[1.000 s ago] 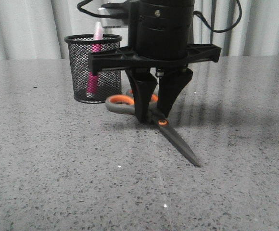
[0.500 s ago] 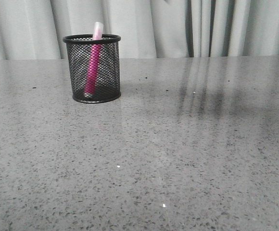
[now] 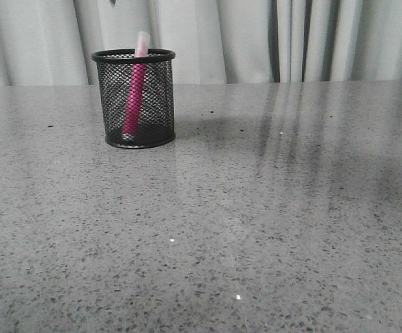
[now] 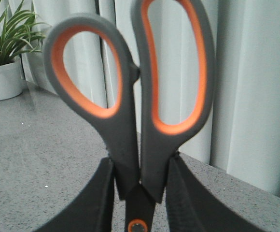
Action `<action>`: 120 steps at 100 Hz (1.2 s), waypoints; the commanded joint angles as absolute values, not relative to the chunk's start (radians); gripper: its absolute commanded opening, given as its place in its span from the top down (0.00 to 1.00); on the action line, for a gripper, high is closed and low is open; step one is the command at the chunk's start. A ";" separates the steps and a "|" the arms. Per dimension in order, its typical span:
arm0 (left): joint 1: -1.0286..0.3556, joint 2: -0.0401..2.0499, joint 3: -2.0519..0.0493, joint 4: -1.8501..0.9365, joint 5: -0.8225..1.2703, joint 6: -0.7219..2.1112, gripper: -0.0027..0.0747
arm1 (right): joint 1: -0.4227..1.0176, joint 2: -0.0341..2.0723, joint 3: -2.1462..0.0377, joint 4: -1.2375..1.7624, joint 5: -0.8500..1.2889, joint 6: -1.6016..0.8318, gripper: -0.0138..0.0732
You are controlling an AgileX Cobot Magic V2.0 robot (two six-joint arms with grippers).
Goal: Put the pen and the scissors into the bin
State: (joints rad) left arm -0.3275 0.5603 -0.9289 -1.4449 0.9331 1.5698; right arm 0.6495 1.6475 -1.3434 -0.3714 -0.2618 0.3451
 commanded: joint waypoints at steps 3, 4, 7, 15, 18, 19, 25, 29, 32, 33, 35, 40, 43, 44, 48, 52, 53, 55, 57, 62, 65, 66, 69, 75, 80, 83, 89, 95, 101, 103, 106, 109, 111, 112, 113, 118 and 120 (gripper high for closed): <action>-0.338 0.564 -0.950 -1.508 0.919 1.558 0.69 | 0.628 1.663 -1.370 -0.377 -0.423 0.341 0.92; -0.338 0.564 -0.950 -1.508 0.923 1.558 0.69 | 0.628 1.666 -1.370 -0.377 -0.421 0.341 0.92; -0.338 0.564 -0.950 -1.508 0.929 1.558 0.69 | 0.628 1.679 -1.370 -0.377 -0.414 0.341 0.92; -0.338 0.564 -0.950 -1.504 0.949 1.558 0.69 | 0.628 1.699 -1.370 -0.377 -0.396 0.341 0.92; -0.338 0.564 -0.950 -1.501 0.957 1.558 0.69 | 0.628 1.705 -1.370 -0.377 -0.391 0.341 0.92; -0.338 0.564 -0.950 -1.501 0.957 1.558 0.69 | 0.628 1.706 -1.370 -0.377 -0.391 0.341 0.92; -0.338 0.564 -0.950 -1.489 0.959 1.556 0.69 | 0.627 1.715 -1.370 -0.377 -0.386 0.341 0.92; -0.338 0.564 -0.950 -1.483 0.959 1.556 0.69 | 0.627 1.720 -1.366 -0.377 -0.379 0.341 0.92; -0.338 0.564 -0.950 -1.479 0.959 1.556 0.69 | 0.627 1.722 -1.361 -0.377 -0.378 0.341 0.92; -0.338 0.564 -0.950 -1.479 0.959 1.556 0.69 | 0.627 1.724 -1.358 -0.377 -0.378 0.341 0.92; -0.338 0.564 -0.950 -1.479 0.959 1.556 0.69 | 0.627 1.724 -1.354 -0.377 -0.378 0.341 0.92; -0.338 0.564 -0.950 -1.478 0.958 1.556 0.69 | 0.627 1.726 -1.336 -0.377 -0.378 0.340 0.92; -0.338 0.564 -0.950 -1.478 0.958 1.556 0.69 | 0.627 1.728 -1.324 -0.377 -0.380 0.337 0.92; -0.338 0.564 -0.950 -1.478 0.958 1.556 0.69 | 0.627 1.728 -1.317 -0.377 -0.382 0.337 0.92; -0.338 0.564 -0.950 -1.475 0.958 1.556 0.69 | 0.627 1.728 -1.295 -0.377 -0.391 0.332 0.92; -0.338 0.564 -0.950 -1.473 0.958 1.556 0.69 | 0.627 1.728 -1.275 -0.377 -0.398 0.327 0.92; -0.338 0.564 -0.950 -1.473 0.958 1.556 0.69 | 0.627 1.728 -1.267 -0.377 -0.401 0.328 0.92; -0.338 0.564 -0.950 -1.469 0.958 1.556 0.69 | 0.627 1.728 -1.256 -0.377 -0.403 0.325 0.92; -0.338 0.564 -0.950 -1.467 0.958 1.556 0.69 | 0.627 1.728 -1.249 -0.377 -0.406 0.323 0.92; -0.338 0.564 -0.950 -1.460 0.958 1.556 0.69 | 0.626 1.728 -1.221 -0.377 -0.417 0.320 0.92; -0.338 0.564 -0.950 -1.460 0.958 1.556 0.69 | 0.623 1.728 -1.208 -0.377 -0.425 0.320 0.92; -0.338 0.564 -0.950 -1.460 0.958 1.556 0.69 | 0.623 1.728 -1.205 -0.377 -0.428 0.320 0.92; -0.338 0.564 -0.950 -1.460 0.958 1.556 0.69 | 0.622 1.728 -1.190 -0.377 -0.442 0.320 0.92; -0.338 0.564 -0.950 -1.460 0.958 1.556 0.69 | 0.618 1.728 -1.173 -0.373 -0.456 0.320 0.92; -0.338 0.564 -0.950 -1.458 0.958 1.556 0.69 | 0.618 1.728 -1.164 -0.368 -0.455 0.320 0.92; -0.338 0.564 -0.950 -1.458 0.958 1.556 0.69 | 0.615 1.728 -1.162 -0.368 -0.453 0.320 0.92; -0.338 0.564 -0.950 -1.458 0.958 1.556 0.69 | 0.615 1.728 -1.162 -0.368 -0.439 0.320 0.92; -0.338 0.564 -0.950 -1.458 0.958 1.556 0.69 | 0.615 1.728 -1.162 -0.368 -0.439 0.320 0.92; -0.338 0.564 -0.950 -1.458 0.958 1.556 0.69 | 0.615 1.728 -1.162 -0.368 -0.447 0.320 0.92; -0.338 0.564 -0.950 -1.458 0.958 1.556 0.69 | 0.615 1.728 -1.162 -0.368 -0.449 0.320 0.92; -0.338 0.564 -0.950 -1.458 0.958 1.556 0.69 | 0.615 1.728 -1.162 -0.368 -0.454 0.320 0.91; -0.338 0.564 -0.950 -1.458 0.958 1.556 0.69 | 0.615 1.728 -1.162 -0.368 -0.462 0.320 0.90; -0.338 0.564 -0.950 -1.458 0.958 1.556 0.69 | 0.615 1.728 -1.162 -0.368 -0.465 0.320 0.88; -0.338 0.564 -0.950 -1.458 0.958 1.556 0.69 | 0.615 1.728 -1.162 -0.368 -0.465 0.320 0.88; -0.338 0.564 -0.950 -1.458 0.958 1.556 0.69 | 0.615 1.728 -1.162 -0.368 -0.465 0.320 0.86; -0.338 0.564 -0.950 -1.458 0.958 1.556 0.69 | 0.615 1.728 -1.162 -0.368 -0.467 0.320 0.79; -0.338 0.564 -0.950 -1.458 0.959 1.556 0.69 | 0.615 1.728 -1.162 -0.368 -0.467 0.320 0.75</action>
